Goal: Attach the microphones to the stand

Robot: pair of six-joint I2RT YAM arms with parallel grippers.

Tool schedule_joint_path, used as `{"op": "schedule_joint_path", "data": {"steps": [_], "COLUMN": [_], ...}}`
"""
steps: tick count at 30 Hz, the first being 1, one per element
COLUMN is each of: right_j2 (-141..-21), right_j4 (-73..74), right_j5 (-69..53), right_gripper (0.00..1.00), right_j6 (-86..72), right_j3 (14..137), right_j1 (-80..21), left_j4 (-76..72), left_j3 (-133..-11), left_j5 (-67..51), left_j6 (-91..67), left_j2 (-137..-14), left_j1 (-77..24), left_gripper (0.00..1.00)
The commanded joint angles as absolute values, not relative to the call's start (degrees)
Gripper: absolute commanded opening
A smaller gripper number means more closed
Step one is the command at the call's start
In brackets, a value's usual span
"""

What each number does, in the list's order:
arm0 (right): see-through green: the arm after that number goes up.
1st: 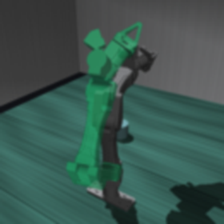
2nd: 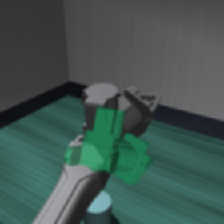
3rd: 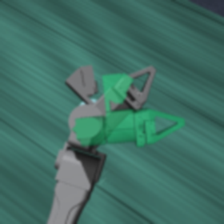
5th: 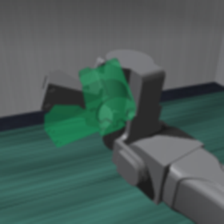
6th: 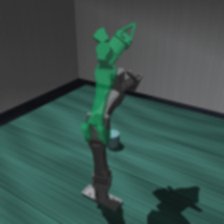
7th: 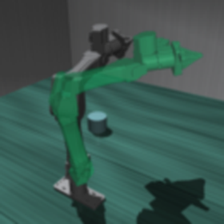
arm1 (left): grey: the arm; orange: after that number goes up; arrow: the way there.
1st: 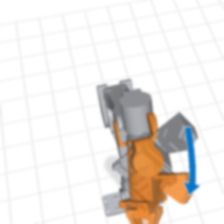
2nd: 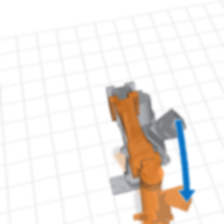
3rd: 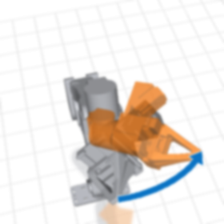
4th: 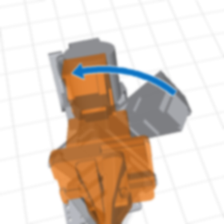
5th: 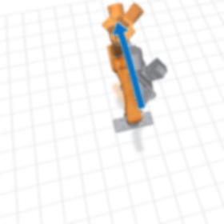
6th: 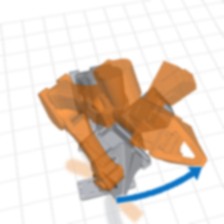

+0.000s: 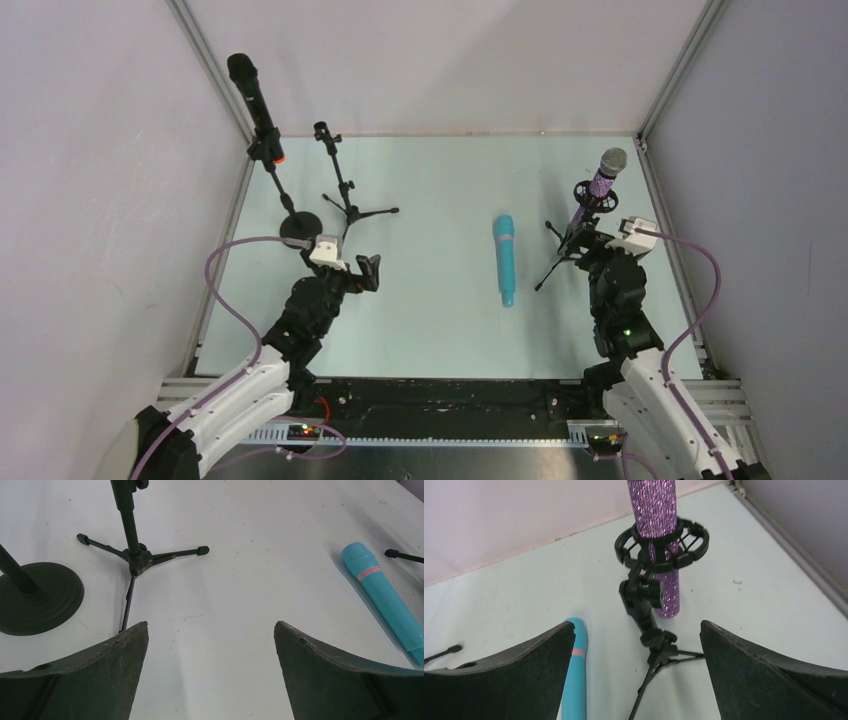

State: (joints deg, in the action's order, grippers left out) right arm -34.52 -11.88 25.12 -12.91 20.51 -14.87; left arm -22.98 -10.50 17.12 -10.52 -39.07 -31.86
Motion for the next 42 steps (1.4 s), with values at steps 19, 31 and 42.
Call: {"op": "schedule_joint_path", "data": {"steps": [19, 31, 42], "right_j2": [-26.7, -29.9, -30.7], "right_j4": [21.8, 16.1, 13.0], "right_j5": [7.6, 8.3, 8.8], "right_gripper": [1.00, 1.00, 1.00], "right_j6": [-27.5, -30.3, -29.8], "right_j3": [25.1, 21.7, 20.1], "right_j1": [-25.8, -33.6, -35.0], "left_j4": [-15.7, -7.9, 6.0], "left_j3": [-26.9, -48.8, -69.3], "left_j5": [17.4, 30.1, 35.6], "left_j6": [-11.6, -12.1, -12.6], "left_j2": [-47.0, -53.5, -71.1], "left_j1": [-31.7, -29.4, -26.8], "left_gripper": [0.98, 0.98, 0.98]}}
